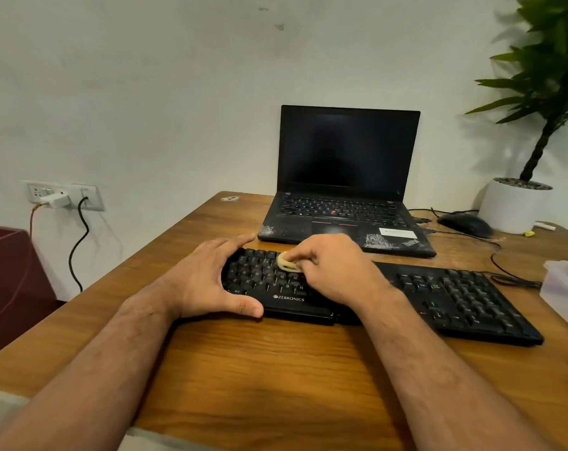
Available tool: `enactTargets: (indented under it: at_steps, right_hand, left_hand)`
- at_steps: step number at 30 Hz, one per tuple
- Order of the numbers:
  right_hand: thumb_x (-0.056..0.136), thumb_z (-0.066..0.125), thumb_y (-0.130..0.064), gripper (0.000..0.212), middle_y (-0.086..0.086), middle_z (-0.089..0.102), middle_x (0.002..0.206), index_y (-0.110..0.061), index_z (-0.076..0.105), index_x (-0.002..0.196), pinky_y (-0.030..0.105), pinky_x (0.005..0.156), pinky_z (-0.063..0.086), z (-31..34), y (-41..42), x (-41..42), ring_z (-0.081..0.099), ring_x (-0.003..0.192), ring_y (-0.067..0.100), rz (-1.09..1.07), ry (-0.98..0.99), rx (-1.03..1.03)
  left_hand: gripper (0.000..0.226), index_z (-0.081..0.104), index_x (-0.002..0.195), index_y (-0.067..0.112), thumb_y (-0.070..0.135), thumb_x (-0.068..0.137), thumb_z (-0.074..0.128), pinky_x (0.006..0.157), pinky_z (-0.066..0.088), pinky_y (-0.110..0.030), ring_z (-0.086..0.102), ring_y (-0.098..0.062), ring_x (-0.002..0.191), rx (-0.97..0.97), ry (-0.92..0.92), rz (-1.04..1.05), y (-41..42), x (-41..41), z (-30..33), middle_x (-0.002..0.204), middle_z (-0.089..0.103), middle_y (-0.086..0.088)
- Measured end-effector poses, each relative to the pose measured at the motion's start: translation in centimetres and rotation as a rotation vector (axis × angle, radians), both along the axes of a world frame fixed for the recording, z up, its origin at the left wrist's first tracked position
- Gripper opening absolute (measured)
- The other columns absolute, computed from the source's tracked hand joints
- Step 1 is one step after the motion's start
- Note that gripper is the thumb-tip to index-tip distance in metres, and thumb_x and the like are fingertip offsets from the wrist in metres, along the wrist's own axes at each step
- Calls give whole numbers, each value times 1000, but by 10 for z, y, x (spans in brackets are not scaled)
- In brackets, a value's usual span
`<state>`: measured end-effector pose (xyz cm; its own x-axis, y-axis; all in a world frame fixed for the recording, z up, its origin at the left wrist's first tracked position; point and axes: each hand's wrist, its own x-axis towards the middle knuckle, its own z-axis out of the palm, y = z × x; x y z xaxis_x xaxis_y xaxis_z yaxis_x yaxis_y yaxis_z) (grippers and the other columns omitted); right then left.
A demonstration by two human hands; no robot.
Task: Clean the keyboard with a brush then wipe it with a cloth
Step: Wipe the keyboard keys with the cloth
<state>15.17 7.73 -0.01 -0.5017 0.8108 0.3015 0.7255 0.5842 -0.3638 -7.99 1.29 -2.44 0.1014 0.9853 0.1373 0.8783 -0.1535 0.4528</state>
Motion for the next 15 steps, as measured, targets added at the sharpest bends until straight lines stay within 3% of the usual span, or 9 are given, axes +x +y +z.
enactTargets:
  at_steps: [3, 8, 12, 15]
  right_hand:
    - [94, 54, -12, 37, -8, 72, 94, -35, 76, 113, 39, 86, 59, 3, 7, 12, 64, 83, 14, -209, -6, 24]
    - [97, 62, -20, 28, -13, 72, 121, -37, 76, 113, 32, 102, 51, 8, -2, 12, 63, 108, 5, 131, 7, -101]
    - [96, 55, -11, 38, -7, 75, 109, -38, 77, 112, 26, 78, 55, 15, 13, 11, 64, 81, 7, -24, -106, -49]
    - [98, 54, -15, 34, -7, 75, 112, -36, 75, 114, 32, 92, 56, 11, 12, 9, 65, 93, 10, -55, -77, 5]
  left_hand:
    - [131, 14, 153, 49, 89, 41, 68, 117, 26, -39, 27, -6, 137, -10, -3, 7, -1, 1, 1, 155, 31, 10]
    - [133, 15, 154, 47, 90, 40, 66, 114, 27, -38, 28, -7, 135, -22, 0, 11, -4, 4, 5, 155, 32, 9]
    - [132, 16, 154, 46, 90, 40, 66, 114, 28, -38, 29, -7, 134, -19, -2, 14, -3, 2, 5, 154, 33, 9]
    - [133, 16, 154, 47, 91, 40, 67, 115, 28, -37, 30, -7, 135, -21, -5, 12, -1, 1, 4, 154, 33, 10]
